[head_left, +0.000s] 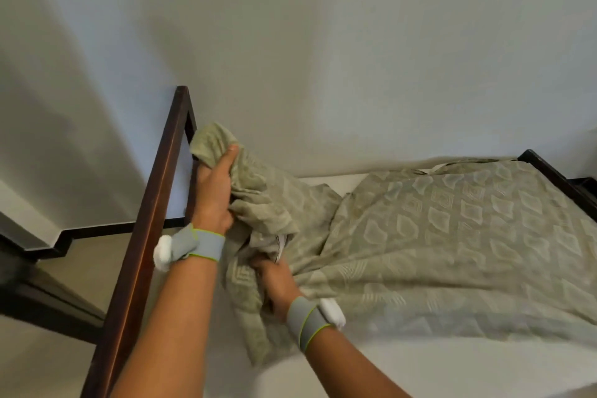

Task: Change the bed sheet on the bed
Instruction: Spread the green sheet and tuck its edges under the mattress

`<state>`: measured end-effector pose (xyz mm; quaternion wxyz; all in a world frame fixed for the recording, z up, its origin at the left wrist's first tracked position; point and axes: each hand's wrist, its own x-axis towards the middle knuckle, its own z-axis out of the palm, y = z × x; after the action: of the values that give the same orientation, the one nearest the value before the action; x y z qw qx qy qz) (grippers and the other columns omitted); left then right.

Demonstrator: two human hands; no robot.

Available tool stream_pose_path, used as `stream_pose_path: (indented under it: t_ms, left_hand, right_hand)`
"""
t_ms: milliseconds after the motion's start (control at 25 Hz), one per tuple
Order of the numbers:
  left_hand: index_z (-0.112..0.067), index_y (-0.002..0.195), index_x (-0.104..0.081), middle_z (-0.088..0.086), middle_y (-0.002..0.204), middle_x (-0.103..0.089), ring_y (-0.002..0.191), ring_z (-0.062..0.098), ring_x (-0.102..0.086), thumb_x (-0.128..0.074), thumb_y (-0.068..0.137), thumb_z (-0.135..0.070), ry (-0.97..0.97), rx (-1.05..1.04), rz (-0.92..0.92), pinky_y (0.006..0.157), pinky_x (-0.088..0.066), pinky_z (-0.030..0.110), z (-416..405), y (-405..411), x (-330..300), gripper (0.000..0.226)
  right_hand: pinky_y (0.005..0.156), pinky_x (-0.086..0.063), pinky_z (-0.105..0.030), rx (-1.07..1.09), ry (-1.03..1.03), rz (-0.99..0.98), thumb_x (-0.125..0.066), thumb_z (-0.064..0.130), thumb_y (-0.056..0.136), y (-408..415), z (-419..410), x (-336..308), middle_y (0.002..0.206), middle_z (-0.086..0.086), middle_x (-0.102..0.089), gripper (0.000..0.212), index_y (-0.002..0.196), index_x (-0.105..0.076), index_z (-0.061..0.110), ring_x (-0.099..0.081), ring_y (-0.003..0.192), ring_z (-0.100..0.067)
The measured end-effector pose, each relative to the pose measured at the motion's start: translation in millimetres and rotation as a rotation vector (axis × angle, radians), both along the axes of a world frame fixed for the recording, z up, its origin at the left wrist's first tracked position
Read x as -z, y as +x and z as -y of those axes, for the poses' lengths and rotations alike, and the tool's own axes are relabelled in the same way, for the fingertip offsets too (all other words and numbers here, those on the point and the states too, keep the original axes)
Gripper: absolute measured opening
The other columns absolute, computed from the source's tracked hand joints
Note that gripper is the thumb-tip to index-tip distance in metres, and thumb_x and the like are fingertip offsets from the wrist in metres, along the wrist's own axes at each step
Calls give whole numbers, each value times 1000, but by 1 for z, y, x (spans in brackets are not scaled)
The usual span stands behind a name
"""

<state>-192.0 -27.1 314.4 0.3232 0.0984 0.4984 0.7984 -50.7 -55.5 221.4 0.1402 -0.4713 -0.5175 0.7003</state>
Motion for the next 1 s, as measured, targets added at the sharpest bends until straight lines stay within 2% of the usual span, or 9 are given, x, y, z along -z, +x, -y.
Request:
stream_pose_path:
  t_ms: [160, 240, 320, 440, 560, 640, 760, 880, 1000]
  left_hand:
    - [-11, 120, -59, 1, 113, -66, 100, 17, -64, -66, 87, -12, -126, -10, -37, 86, -54, 31, 8, 34, 23, 34]
    - [-9, 107, -63, 6, 102, -67, 91, 21, -65, -66, 84, -4, -251, -33, -36, 80, -56, 30, 17, 41, 49, 23]
    - [-2, 112, -62, 15, 111, -67, 99, 28, -65, -67, 81, -4, -381, -102, -14, 87, -54, 37, 25, 37, 74, 31]
    - [-10, 126, -57, 13, 123, -64, 108, 28, -64, -73, 76, -33, -360, -173, 99, 94, -52, 43, 40, 35, 86, 58]
    - [-29, 135, -49, -2, 129, -60, 112, 20, -60, -64, 62, -77, -359, 5, 146, 95, -50, 43, 73, 60, 85, 88]
    - [-34, 131, -50, -10, 124, -58, 112, 16, -54, -42, 72, -82, -434, 239, 158, 100, -42, 46, 96, 109, 80, 76]
    - [-25, 108, -64, -4, 100, -69, 98, 14, -62, -44, 89, -60, -450, 329, 268, 78, -54, 34, 113, 180, 79, 45]
    - [-5, 124, -58, 6, 86, -68, 65, 15, -68, -47, 99, -21, -487, 173, 229, 47, -52, 24, 121, 194, 84, 32]
    - [4, 129, -48, 16, 83, -63, 46, 17, -67, -40, 102, -16, -472, 58, 312, 42, -55, 26, 139, 193, 77, 35]
  right_hand:
    - [96, -48, -43, -179, 89, 131, -56, 36, 73, 23, 21, 37, 107, -10, -70, 28, 94, -67, 22, -63, 104, -28]
    - [97, -42, -34, -391, 290, 334, -46, 25, 91, 47, 23, 56, 116, -12, -61, 24, 110, -59, 17, -56, 108, -25]
    - [98, -37, -30, -404, 407, 484, -39, 13, 97, 69, 19, 67, 135, -14, -52, 38, 134, -44, 7, -50, 122, -29]
    - [94, -40, -32, -176, 361, 464, -38, 8, 96, 91, 5, 53, 137, -17, -51, 42, 138, -38, 8, -49, 125, -34]
    - [93, -38, -27, -23, 361, 252, -39, 5, 94, 97, -6, 18, 131, -12, -56, 38, 131, -48, 10, -51, 123, -29]
    - [96, -41, -29, -41, 381, 145, -42, 6, 90, 96, -3, 4, 125, -10, -59, 39, 127, -48, 18, -54, 117, -27]
    - [91, -52, -41, -203, 258, 52, -52, 17, 83, 100, 18, 1, 124, -8, -58, 55, 134, -35, 33, -61, 104, -23]
    - [84, -52, -24, -224, 168, -143, -58, 8, 87, 134, 39, 1, 130, -1, -45, 69, 145, -26, 29, -56, 109, -10]
    - [108, -39, -38, -324, 486, 59, -68, 25, 73, 182, 53, 22, 145, -6, -29, 90, 148, -19, 26, -36, 136, -24]
